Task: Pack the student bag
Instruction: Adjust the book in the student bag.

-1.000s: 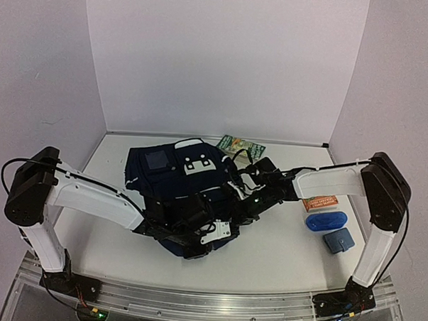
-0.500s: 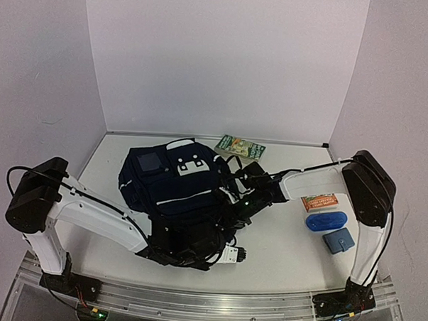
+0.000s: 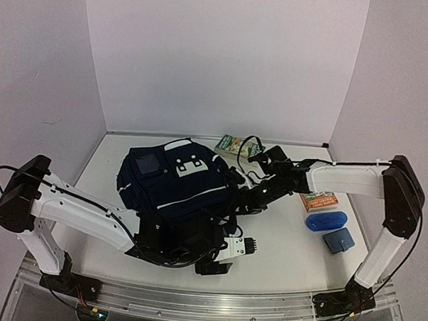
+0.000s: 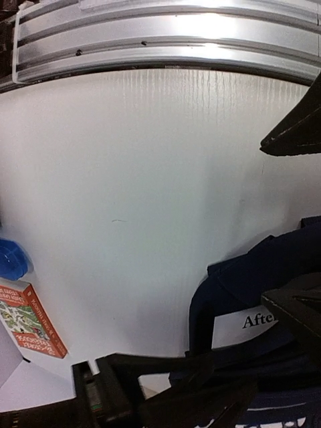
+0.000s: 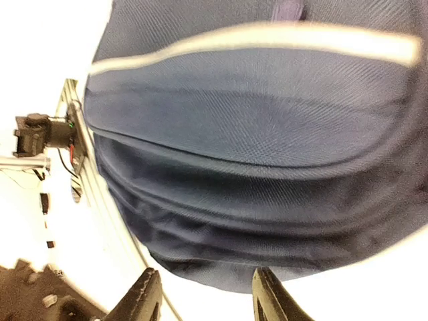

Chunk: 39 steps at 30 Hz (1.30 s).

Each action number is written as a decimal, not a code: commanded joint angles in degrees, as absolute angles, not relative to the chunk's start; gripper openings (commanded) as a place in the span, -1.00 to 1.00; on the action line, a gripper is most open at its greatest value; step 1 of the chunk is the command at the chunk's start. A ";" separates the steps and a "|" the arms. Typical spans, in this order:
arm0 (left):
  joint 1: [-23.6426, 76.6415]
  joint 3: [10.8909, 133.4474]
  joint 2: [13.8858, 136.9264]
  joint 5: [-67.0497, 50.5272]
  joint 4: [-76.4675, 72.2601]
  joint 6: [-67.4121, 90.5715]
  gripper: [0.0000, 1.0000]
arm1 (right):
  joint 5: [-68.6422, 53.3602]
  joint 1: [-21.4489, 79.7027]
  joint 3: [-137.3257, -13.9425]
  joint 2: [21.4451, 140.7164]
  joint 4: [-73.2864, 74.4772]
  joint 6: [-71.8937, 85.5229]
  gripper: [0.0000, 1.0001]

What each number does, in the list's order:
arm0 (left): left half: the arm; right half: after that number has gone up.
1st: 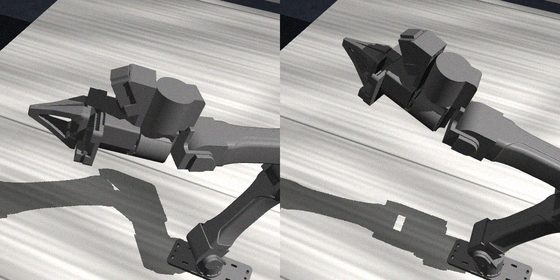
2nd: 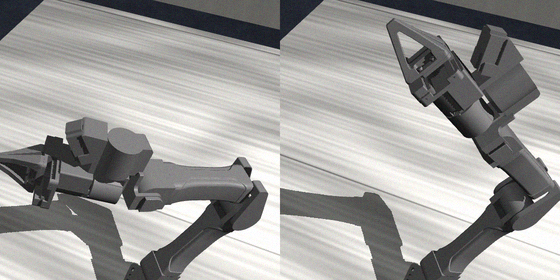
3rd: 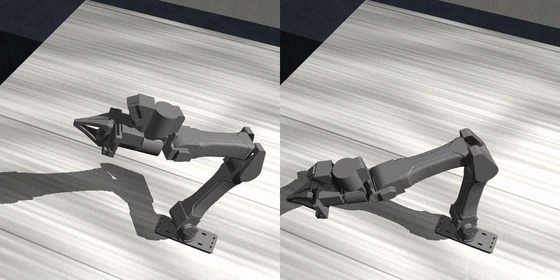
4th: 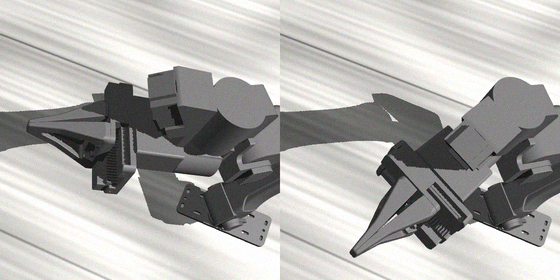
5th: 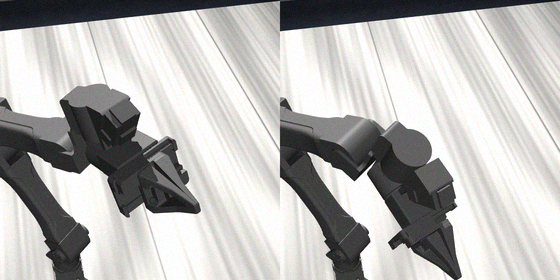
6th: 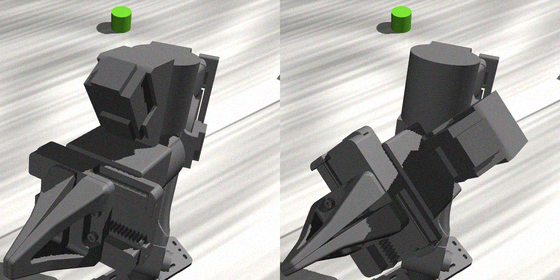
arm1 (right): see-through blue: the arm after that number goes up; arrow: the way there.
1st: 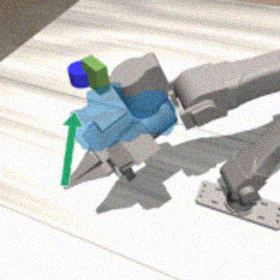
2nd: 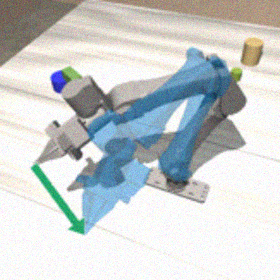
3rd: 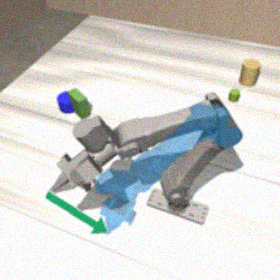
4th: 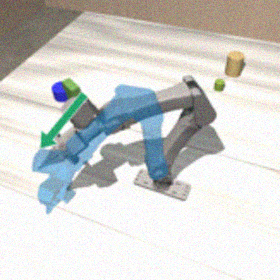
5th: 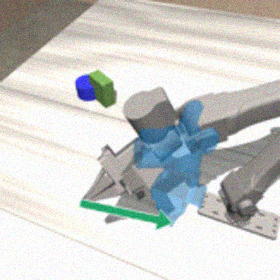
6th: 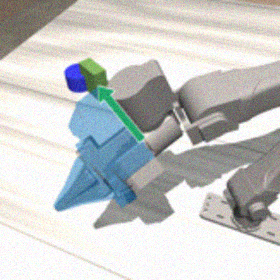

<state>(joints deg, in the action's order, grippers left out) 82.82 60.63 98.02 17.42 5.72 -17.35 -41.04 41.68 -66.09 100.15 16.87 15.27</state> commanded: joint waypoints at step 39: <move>64.25 72.13 95.61 30.40 29.75 24.41 0.56 | -17.30 47.37 -74.44 113.25 24.08 32.51 0.82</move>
<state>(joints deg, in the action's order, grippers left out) 64.21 72.99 98.76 28.07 28.74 21.02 -26.95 44.82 -67.98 110.01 18.21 31.21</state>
